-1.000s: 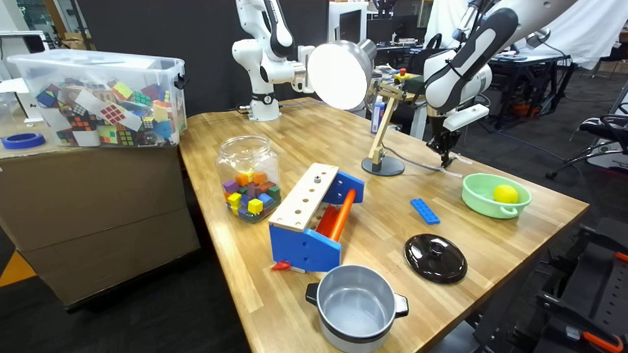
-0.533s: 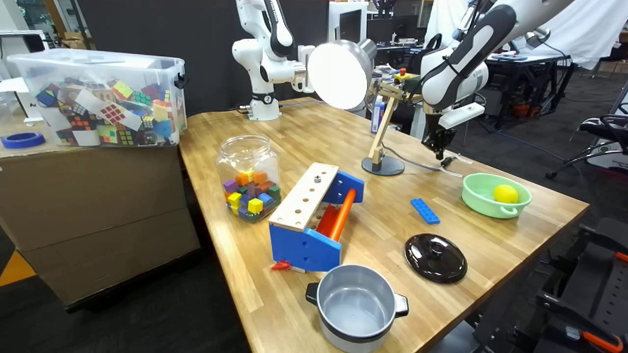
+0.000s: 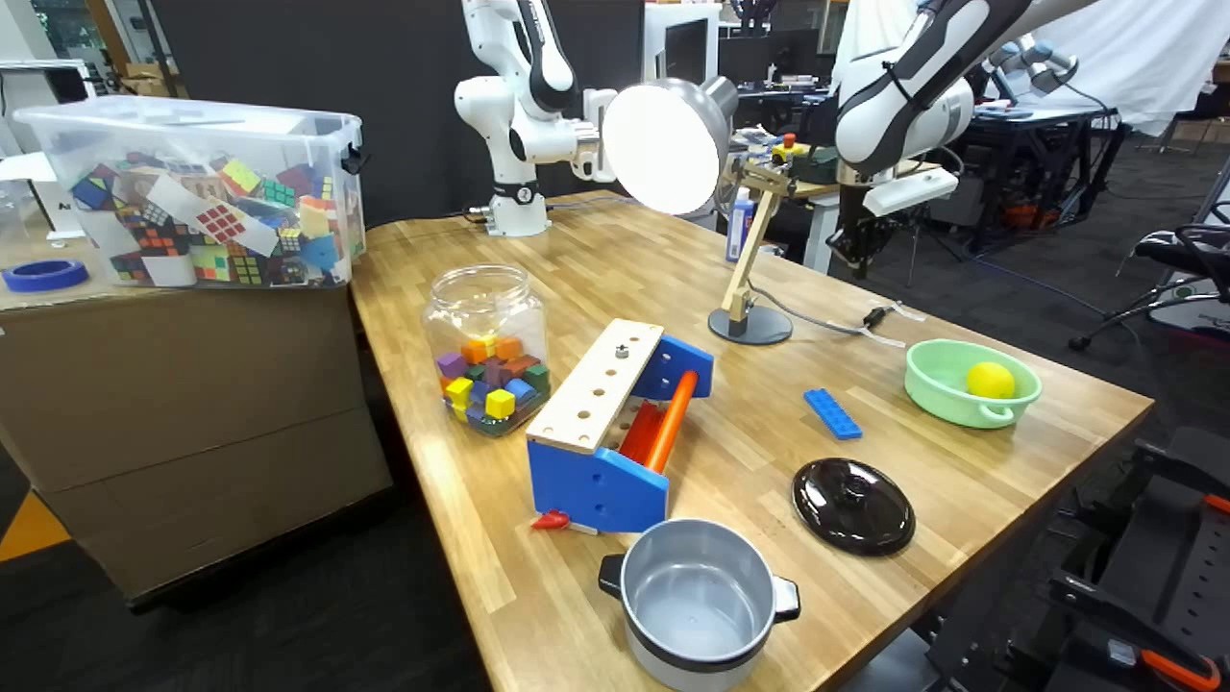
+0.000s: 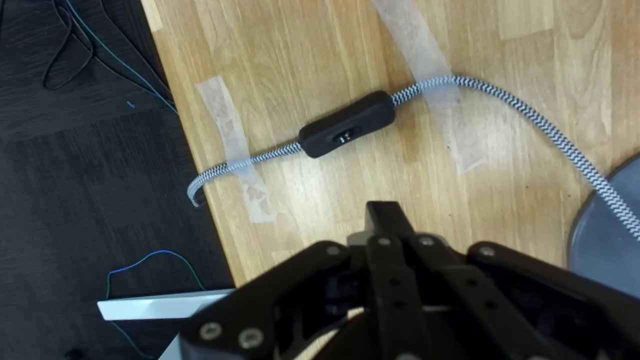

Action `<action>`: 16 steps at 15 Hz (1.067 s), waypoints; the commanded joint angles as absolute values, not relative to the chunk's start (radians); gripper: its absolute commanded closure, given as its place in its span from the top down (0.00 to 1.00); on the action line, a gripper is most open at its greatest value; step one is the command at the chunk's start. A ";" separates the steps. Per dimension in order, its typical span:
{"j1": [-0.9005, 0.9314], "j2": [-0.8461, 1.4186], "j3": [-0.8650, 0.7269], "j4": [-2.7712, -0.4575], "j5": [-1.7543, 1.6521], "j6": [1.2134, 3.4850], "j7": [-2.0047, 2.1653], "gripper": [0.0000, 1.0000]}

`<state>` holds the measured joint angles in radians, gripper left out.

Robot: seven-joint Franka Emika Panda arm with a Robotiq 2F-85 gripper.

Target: Flip the black switch on

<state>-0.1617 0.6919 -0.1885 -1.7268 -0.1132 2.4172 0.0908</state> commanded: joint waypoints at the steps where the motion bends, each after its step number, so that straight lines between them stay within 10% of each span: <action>1: -0.172 0.582 -0.182 -1.838 -0.096 2.484 0.069 0.00; 16: -0.131 0.029 -0.157 -2.379 -0.053 2.748 0.098 0.00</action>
